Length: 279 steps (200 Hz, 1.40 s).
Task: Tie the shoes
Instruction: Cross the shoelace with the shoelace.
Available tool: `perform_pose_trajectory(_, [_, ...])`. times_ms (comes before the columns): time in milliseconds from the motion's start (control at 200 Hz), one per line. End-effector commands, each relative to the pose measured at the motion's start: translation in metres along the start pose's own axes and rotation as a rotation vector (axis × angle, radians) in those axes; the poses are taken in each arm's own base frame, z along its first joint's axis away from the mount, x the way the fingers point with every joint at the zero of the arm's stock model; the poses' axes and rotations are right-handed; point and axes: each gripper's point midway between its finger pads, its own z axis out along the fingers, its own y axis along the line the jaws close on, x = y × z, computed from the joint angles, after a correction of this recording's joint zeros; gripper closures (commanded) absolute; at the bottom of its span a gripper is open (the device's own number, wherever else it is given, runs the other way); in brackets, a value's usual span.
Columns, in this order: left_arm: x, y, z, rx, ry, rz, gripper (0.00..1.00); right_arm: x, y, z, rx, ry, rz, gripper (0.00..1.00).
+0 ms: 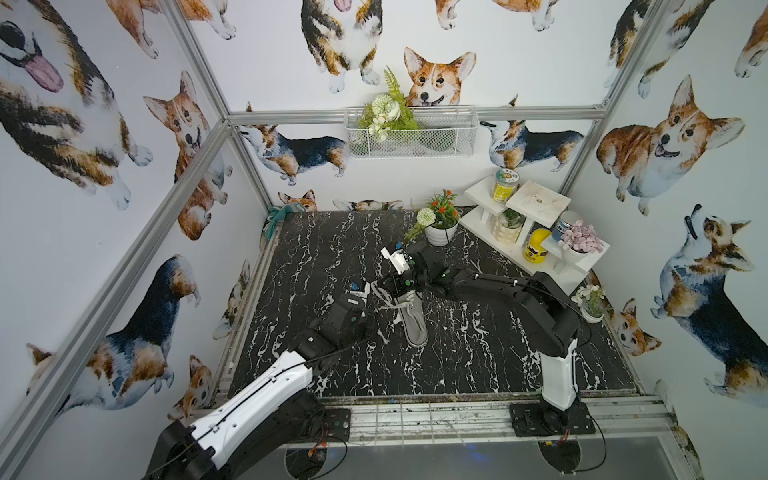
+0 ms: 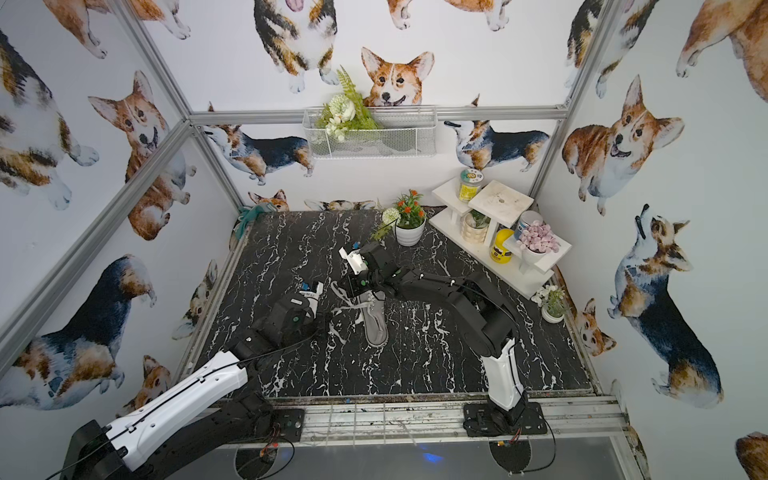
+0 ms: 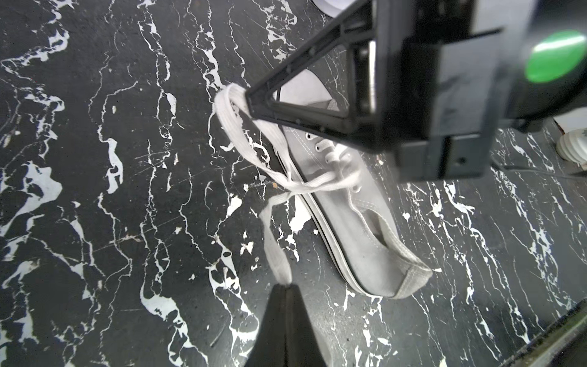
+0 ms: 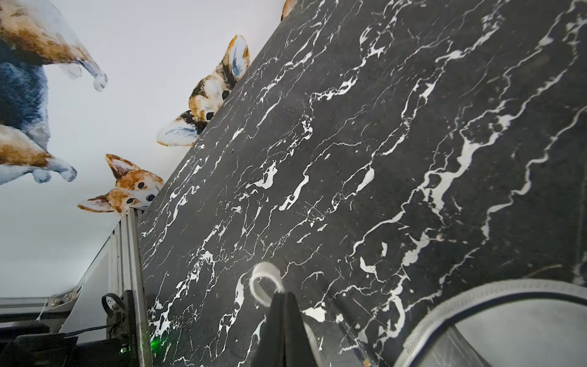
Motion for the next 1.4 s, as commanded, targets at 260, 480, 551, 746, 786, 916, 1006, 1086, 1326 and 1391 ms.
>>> perform_pose_trajectory(260, [0.011,-0.005,0.004,0.049,0.020,-0.044,1.00,-0.022,0.005,0.032,-0.076,-0.048,0.043,1.00])
perform_pose_trajectory(480, [-0.001,-0.009,-0.001,0.063,-0.019,-0.034,1.00,-0.004,0.004,0.046,-0.084,0.001,0.060,1.00])
perform_pose_trajectory(551, [-0.011,-0.010,-0.004,0.056,-0.050,-0.027,1.00,0.005,0.003,0.047,-0.097,0.025,0.072,0.96])
perform_pose_trajectory(746, [-0.032,-0.004,-0.008,0.001,-0.111,-0.018,1.00,-0.001,0.009,0.029,-0.095,0.026,0.037,0.71])
perform_pose_trajectory(786, [-0.035,-0.004,-0.008,-0.005,-0.119,-0.017,1.00,-0.007,0.010,0.022,-0.094,0.014,0.034,0.64])
perform_pose_trajectory(916, [-0.045,-0.004,-0.011,-0.013,-0.148,-0.020,1.00,-0.019,0.006,-0.003,-0.084,-0.022,0.028,0.53])
perform_pose_trajectory(1006, [-0.054,-0.006,-0.014,-0.010,-0.173,-0.020,1.00,-0.028,0.001,-0.022,-0.073,-0.048,0.032,0.48])
perform_pose_trajectory(1086, [-0.065,-0.008,-0.014,-0.007,-0.197,-0.014,1.00,-0.038,-0.012,-0.046,-0.039,-0.086,0.038,0.45])
perform_pose_trajectory(1326, [-0.119,-0.029,-0.004,-0.030,-0.241,0.084,1.00,-0.047,-0.062,-0.141,0.174,-0.216,0.031,0.33])
perform_pose_trajectory(1391, [-0.126,-0.033,0.008,-0.045,-0.217,0.121,1.00,-0.043,-0.074,-0.162,0.247,-0.237,0.027,0.32])
